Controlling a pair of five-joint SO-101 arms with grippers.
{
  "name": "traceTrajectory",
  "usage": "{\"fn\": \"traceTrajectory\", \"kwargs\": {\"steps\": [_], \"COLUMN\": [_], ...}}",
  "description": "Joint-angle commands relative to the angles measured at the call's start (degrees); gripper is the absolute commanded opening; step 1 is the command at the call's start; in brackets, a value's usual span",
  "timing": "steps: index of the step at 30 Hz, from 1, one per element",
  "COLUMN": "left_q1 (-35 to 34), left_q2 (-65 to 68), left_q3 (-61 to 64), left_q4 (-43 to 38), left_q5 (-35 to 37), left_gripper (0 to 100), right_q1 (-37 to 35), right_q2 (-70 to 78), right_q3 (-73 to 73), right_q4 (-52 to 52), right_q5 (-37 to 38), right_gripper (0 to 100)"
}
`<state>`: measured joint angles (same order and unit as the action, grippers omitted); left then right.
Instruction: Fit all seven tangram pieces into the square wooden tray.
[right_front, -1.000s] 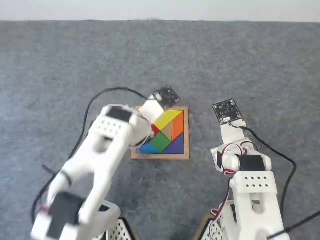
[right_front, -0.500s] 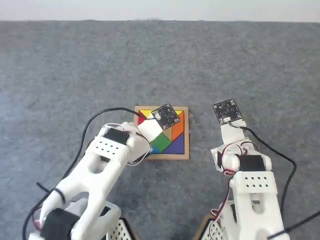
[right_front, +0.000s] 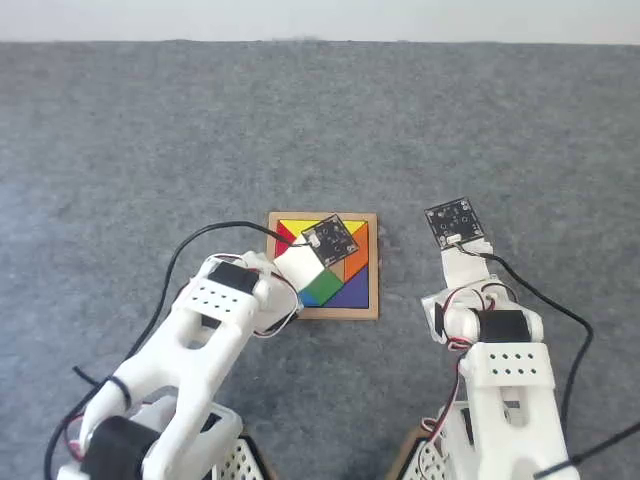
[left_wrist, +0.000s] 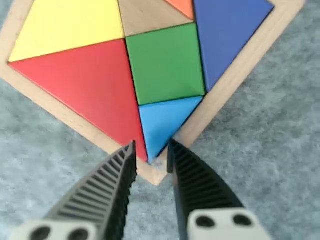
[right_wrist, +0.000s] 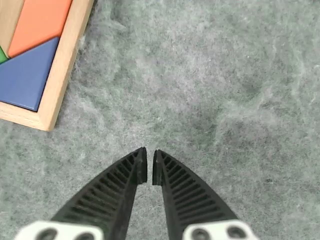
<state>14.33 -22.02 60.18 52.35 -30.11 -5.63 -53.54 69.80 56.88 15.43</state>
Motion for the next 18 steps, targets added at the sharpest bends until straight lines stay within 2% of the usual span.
{"fn": "traceTrajectory", "kwargs": {"steps": [1,6,12,18], "left_q1": [0.0,0.26,0.09,-0.26], "left_q2": [3.34,1.76,-9.41,-12.31], "left_q3": [-2.15,-5.49,-6.73,-4.88], "left_q4": [-1.23,-0.35,7.21,3.96], "left_q5": [0.79,0.88,1.23,6.86], "left_gripper": [10,8,8,8], "right_q1": [-0.57,-0.57,-0.57,-0.57], "right_q2": [-1.54,-1.54,-1.54,-1.54], "right_q3": [-0.79,-0.79,-0.79,-0.79], "right_q4": [-0.31,-0.31,-0.31,-0.4], "right_q5": [0.44,0.44,0.62,0.44], "right_gripper": [4.0,4.0,4.0,4.0]}}
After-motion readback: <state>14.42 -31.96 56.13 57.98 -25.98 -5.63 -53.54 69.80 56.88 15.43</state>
